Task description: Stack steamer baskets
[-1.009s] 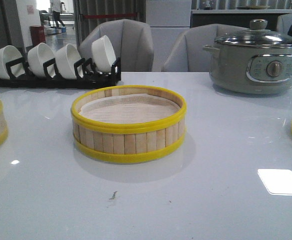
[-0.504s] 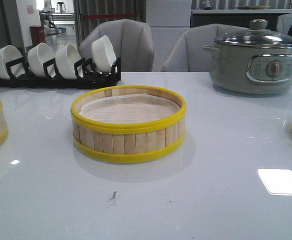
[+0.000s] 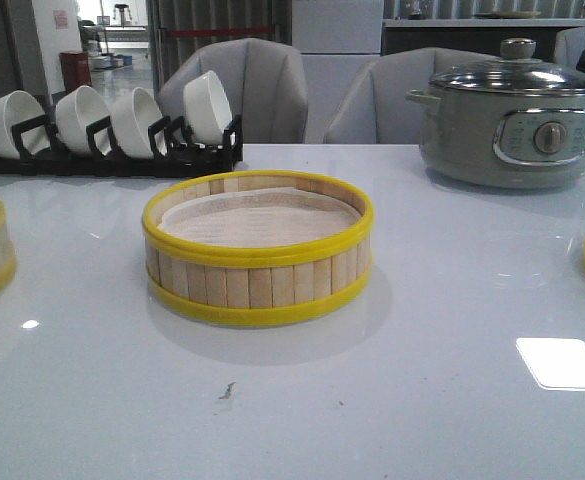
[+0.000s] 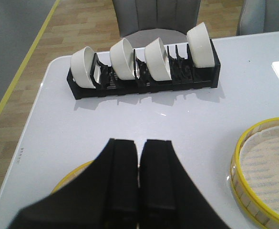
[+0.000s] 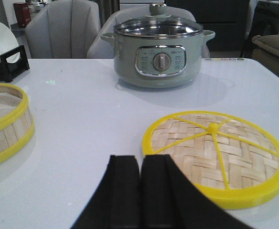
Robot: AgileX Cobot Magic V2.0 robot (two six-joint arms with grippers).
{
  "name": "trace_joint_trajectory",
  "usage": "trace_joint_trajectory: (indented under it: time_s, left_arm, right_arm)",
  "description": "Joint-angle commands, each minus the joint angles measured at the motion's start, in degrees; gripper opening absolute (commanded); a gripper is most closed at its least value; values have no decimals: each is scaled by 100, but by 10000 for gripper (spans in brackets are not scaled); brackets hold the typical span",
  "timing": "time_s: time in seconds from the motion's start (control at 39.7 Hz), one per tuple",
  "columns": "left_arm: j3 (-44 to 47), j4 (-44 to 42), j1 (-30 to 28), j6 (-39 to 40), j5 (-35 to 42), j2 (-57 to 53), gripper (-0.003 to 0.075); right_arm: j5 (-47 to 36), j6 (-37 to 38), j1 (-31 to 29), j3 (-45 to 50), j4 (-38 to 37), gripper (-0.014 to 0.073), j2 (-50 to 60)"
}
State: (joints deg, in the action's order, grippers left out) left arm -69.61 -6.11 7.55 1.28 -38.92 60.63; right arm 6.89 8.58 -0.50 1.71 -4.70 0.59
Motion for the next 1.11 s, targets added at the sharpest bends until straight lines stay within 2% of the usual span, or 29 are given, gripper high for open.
trace_joint_trajectory:
  time_s: [0.0,0.33,0.45,0.53,0.58,0.66,0.81,0.98,1.08]
  left_arm:
    - [-203,12,39,3,442,-79,83]
    - [-203,12,39,3,429,-79,83]
    - [-203,12,39,3,416,-79,83]
    - [-203,-11,39,3,405,-79,83]
    - [-203,-79,39,3,405,-79,83]
    - [-203,-189,39,3,356,-79,83]
    - [-203,-189,39,3,343,-79,83]
    - [-203,-189,39,3,270,-79,83]
    - [-203,-165,39,3,209,-79,83]
  right_arm:
    - [-495,-7,-34,-87,4,28,122]
    - [-515,-77,-34,-87,-268,28,122]
    - [-997,-73,-34,-108,-284,28,122]
    - [-1030,-49,-23,-445,-277,28,122]
    - [-803,-30,-23,-819,-277,28,105]
    - [5,-30,-23,-1668,-282,28,-95]
    - [1247,-30,-23,-2974,-282,28,-1384]
    - [1814,-30,-23,-4102,-259,28,-3149]
    - [2051,-30,-23,-4469,-242,28,-3786]
